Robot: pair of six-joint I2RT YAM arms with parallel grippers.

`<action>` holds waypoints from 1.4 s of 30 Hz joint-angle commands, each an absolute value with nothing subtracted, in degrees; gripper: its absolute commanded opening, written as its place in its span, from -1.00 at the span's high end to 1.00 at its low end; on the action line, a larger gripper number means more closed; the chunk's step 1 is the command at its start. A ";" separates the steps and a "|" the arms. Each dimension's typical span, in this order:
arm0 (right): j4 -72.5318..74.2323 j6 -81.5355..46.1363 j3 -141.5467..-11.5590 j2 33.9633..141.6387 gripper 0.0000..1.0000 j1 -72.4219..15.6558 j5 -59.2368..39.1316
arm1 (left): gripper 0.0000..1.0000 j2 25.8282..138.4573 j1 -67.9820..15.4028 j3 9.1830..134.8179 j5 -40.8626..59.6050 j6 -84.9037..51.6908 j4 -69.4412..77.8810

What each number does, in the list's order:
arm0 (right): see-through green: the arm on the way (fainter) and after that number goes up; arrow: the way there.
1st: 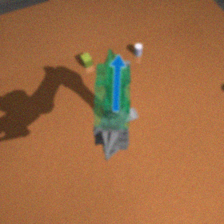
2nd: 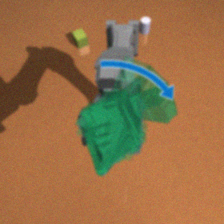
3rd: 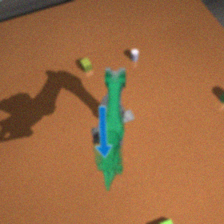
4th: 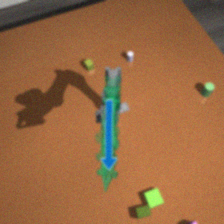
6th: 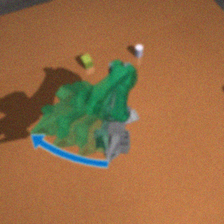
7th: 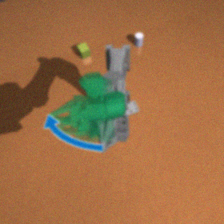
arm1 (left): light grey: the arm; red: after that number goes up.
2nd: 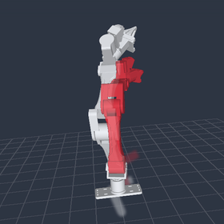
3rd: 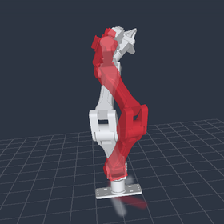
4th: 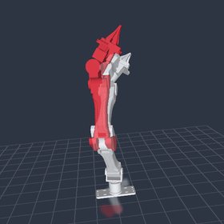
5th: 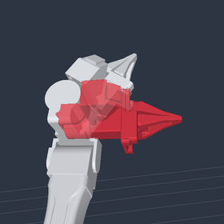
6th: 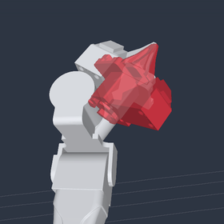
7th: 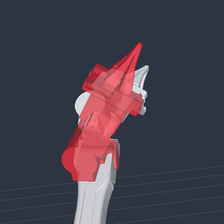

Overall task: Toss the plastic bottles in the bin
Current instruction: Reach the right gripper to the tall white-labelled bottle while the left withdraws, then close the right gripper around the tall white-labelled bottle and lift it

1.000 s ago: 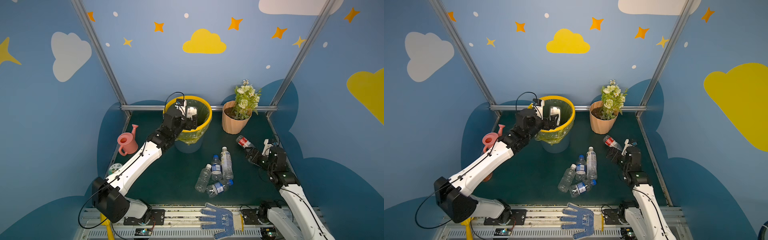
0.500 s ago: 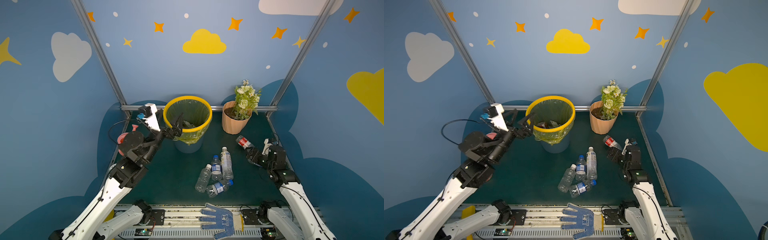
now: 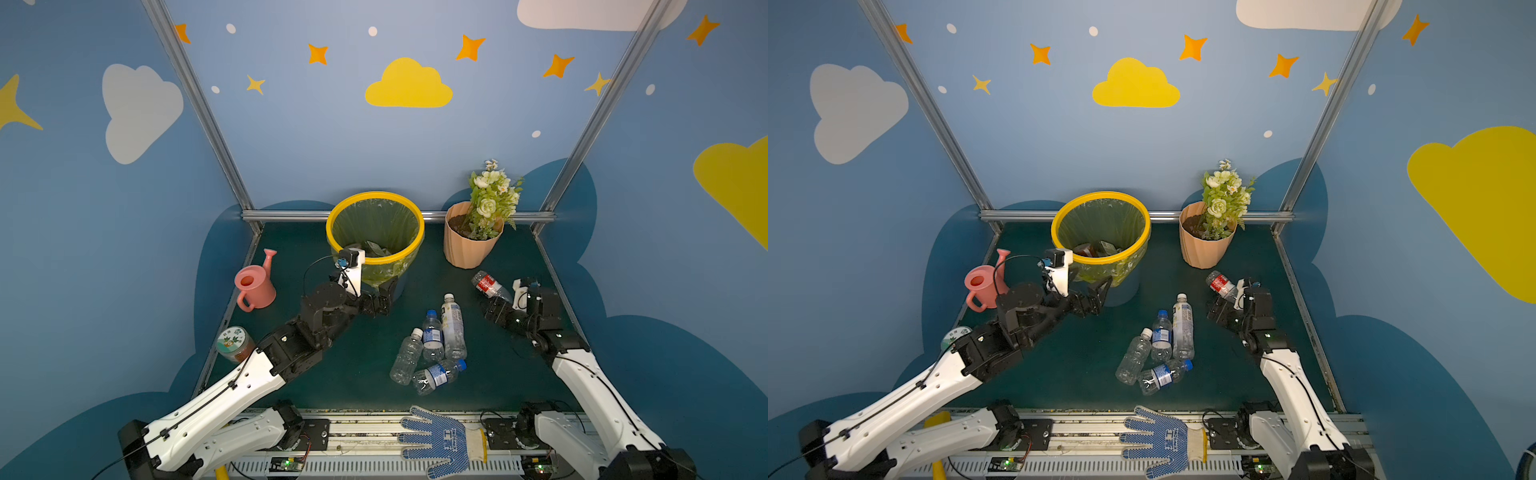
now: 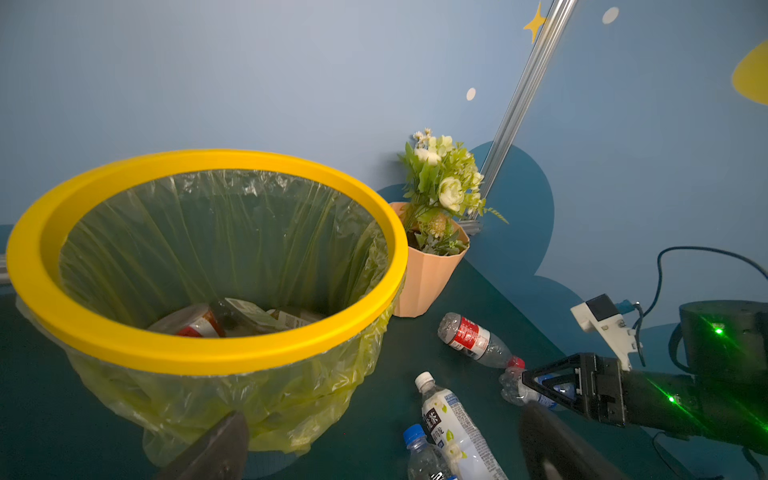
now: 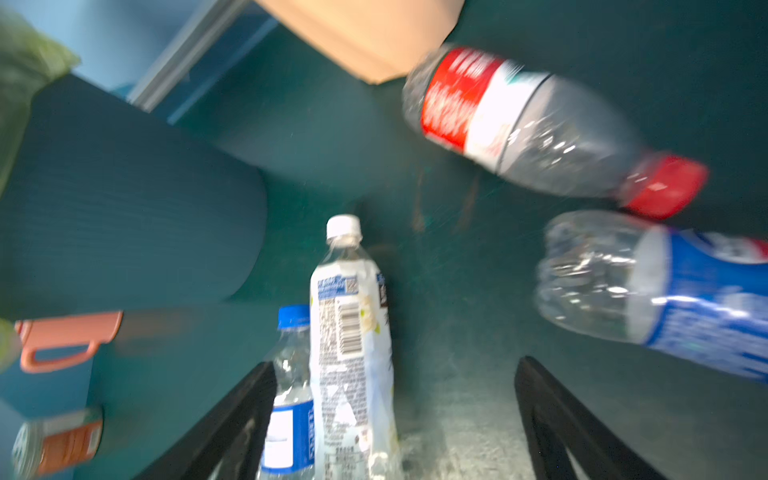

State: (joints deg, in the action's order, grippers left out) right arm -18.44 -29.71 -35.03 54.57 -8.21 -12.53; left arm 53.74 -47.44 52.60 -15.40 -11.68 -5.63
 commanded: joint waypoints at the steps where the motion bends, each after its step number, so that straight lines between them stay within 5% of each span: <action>1: -20.62 -28.98 -37.60 56.64 -0.75 -11.51 -15.26 | -1.00 53.43 -47.85 49.85 -19.70 -13.80 -7.71; 15: -24.86 -25.13 -43.97 72.07 -0.59 -20.40 -15.64 | -1.00 42.89 -46.53 38.46 -30.60 -19.38 -7.93; 42: -28.67 -21.86 -48.25 85.08 -0.34 -24.21 -9.43 | -1.00 41.66 -41.30 36.06 -27.07 -23.09 -9.58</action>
State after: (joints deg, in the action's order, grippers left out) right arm -28.49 -22.02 -46.94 84.29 -24.08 -11.46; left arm 41.63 -41.60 36.73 -27.46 -22.48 -9.30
